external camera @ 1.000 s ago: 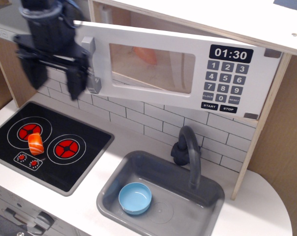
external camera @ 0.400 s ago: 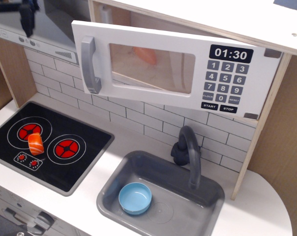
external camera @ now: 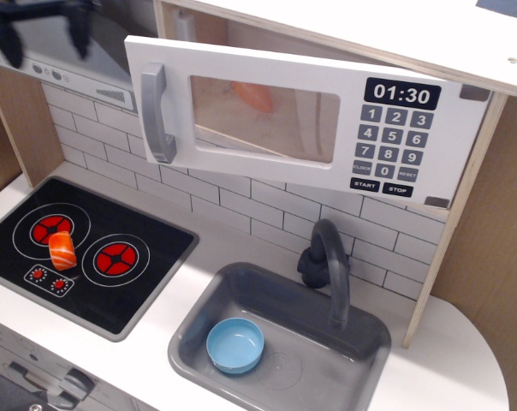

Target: Open microwave

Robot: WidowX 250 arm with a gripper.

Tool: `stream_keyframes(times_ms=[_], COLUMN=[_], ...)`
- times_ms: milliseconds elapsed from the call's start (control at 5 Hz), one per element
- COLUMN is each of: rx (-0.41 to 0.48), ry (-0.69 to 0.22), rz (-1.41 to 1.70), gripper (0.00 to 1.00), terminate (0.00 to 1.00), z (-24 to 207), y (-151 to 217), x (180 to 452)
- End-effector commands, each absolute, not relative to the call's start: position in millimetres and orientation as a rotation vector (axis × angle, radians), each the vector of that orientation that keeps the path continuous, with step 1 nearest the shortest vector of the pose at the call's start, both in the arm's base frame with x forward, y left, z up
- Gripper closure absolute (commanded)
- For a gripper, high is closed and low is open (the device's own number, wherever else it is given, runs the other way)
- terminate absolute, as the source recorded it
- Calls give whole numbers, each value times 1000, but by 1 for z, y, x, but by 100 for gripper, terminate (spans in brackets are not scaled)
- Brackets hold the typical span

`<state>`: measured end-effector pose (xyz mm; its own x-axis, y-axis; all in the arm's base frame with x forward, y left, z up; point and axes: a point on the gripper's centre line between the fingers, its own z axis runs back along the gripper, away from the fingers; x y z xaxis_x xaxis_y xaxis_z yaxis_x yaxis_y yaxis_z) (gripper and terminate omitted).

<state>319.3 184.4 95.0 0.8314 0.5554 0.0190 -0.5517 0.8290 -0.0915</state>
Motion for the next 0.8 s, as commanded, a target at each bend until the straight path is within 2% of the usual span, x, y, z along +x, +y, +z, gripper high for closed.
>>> stream_keyframes(times_ms=[0,200,400,600], rx=[-82,-34,-17,-11], ry=[-128,-113,-102,-70], rz=[425,267,106,13], gripper=[0,0,0,0], terminate=[0,0,0,0], z=[83,63,52,44], y=[126,105,86,64], x=[309,267,218,188])
